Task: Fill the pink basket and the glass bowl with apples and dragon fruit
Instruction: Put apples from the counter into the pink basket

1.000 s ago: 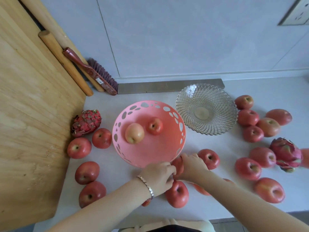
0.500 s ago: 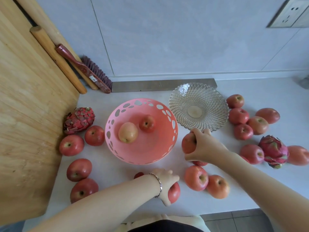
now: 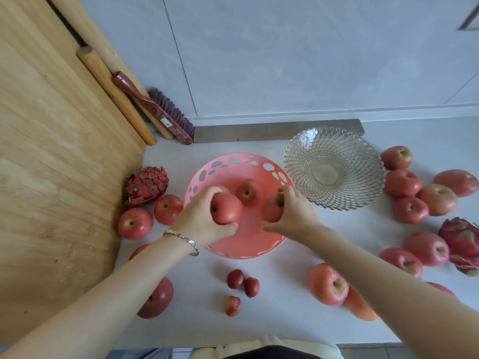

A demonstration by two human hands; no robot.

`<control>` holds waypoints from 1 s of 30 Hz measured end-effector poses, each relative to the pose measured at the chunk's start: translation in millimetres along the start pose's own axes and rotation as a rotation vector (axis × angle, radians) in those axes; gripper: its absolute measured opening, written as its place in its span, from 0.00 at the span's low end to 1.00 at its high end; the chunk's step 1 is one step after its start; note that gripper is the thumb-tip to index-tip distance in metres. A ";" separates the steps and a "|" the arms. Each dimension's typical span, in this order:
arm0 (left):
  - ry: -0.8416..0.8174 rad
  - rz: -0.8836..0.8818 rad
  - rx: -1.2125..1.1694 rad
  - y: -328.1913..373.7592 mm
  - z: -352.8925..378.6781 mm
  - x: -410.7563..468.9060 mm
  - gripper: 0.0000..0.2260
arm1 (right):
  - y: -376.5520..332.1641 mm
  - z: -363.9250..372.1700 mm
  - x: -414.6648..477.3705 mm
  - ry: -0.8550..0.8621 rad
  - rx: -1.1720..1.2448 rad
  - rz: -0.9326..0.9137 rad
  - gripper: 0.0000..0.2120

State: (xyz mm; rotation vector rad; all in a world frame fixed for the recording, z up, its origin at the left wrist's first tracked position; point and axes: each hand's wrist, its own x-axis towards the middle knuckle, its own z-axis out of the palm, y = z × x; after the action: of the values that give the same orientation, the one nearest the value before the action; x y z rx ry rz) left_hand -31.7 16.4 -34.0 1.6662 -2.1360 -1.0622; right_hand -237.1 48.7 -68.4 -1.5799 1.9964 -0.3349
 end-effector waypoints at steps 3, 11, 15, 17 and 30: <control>0.083 -0.100 -0.006 -16.8 -4.5 -3.7 0.31 | -17.3 27.6 11.3 -0.118 -0.228 0.058 0.35; -0.018 -0.088 0.077 -32.5 -1.9 -16.2 0.34 | -26.6 61.5 15.5 -0.147 -0.531 -0.123 0.29; -0.025 -0.084 0.090 -27.8 -0.3 -14.5 0.34 | -32.4 66.8 19.7 -0.163 -0.382 -0.036 0.33; -0.031 -0.068 0.104 -25.4 0.9 -12.3 0.35 | -31.3 68.1 18.0 -0.154 -0.280 0.019 0.37; -0.199 -0.094 -0.027 5.9 24.1 4.1 0.32 | -26.3 30.2 -13.8 -0.189 0.032 -0.411 0.48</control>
State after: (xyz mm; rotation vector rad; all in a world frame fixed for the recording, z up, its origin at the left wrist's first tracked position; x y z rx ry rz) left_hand -51.4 22.8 -48.2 1.7295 -2.1675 -1.3291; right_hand -196.6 59.1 -75.4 -1.9208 1.5116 -0.3558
